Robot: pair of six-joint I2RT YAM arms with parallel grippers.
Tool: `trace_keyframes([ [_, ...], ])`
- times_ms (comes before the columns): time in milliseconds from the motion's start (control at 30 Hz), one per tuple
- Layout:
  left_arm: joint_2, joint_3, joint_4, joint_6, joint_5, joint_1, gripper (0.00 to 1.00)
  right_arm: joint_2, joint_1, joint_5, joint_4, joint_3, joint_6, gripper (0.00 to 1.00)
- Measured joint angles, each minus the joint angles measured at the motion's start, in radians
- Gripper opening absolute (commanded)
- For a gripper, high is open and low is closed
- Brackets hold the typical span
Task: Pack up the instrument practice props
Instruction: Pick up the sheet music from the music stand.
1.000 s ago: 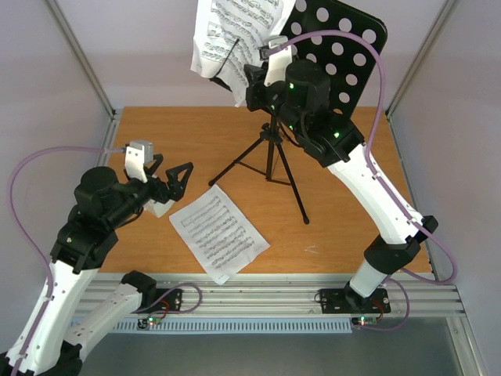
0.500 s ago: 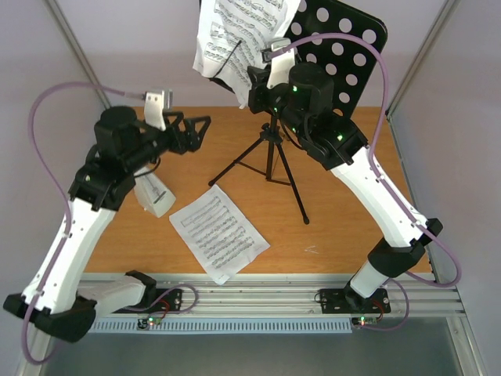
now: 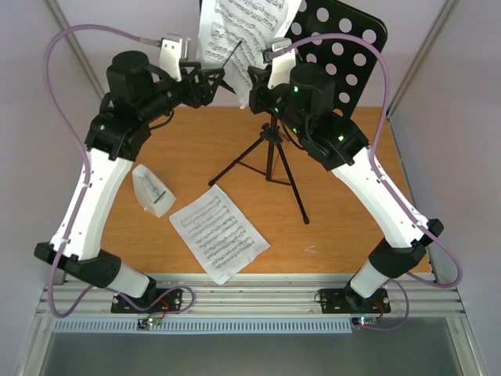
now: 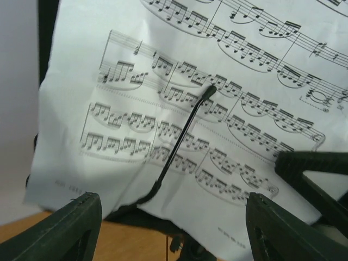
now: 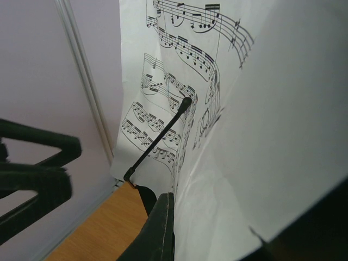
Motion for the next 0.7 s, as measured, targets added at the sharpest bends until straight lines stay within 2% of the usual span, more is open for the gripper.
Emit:
trace_keyframes([
  [133, 0.076, 0.075, 0.001, 0.028, 0.017, 0.000, 0.65, -0.002, 0.000, 0.000, 0.000, -0.001, 0.000, 0.01],
  [300, 0.136, 0.129, -0.005, 0.052, 0.031, -0.007, 0.65, -0.002, 0.000, 0.000, 0.000, -0.001, 0.000, 0.01],
  [467, 0.175, 0.178, -0.006, 0.080, 0.029, -0.040, 0.59, -0.003, 0.000, 0.000, -0.002, -0.001, 0.000, 0.01],
  [700, 0.222, 0.244, -0.009, 0.134, -0.018, -0.088, 0.34, -0.003, 0.000, 0.000, -0.005, -0.001, 0.000, 0.01],
])
